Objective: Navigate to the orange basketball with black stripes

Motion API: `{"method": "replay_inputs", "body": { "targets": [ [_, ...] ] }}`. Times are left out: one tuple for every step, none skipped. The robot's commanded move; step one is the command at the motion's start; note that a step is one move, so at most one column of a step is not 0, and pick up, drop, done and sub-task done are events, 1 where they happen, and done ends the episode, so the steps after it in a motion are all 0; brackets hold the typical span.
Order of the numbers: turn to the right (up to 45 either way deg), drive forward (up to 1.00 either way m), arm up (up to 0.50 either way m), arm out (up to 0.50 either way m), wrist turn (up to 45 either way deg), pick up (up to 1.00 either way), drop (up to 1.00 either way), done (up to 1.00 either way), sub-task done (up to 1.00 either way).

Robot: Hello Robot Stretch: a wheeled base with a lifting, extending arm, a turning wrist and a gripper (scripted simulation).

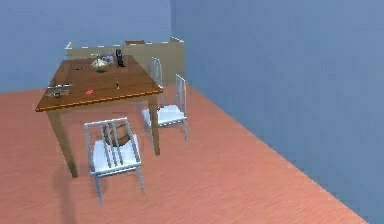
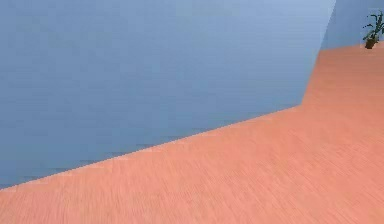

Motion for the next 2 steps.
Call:
{"method": "replay_inputs", "body": {
  "targets": [
    [0.0,0.15,0.00,0.00,0.0,0.00,0.00,0.00,0.00],
    [15.0,0.00,0.00,0.00,0.0,0.00,0.00,0.00,0.00]
  ]
}}
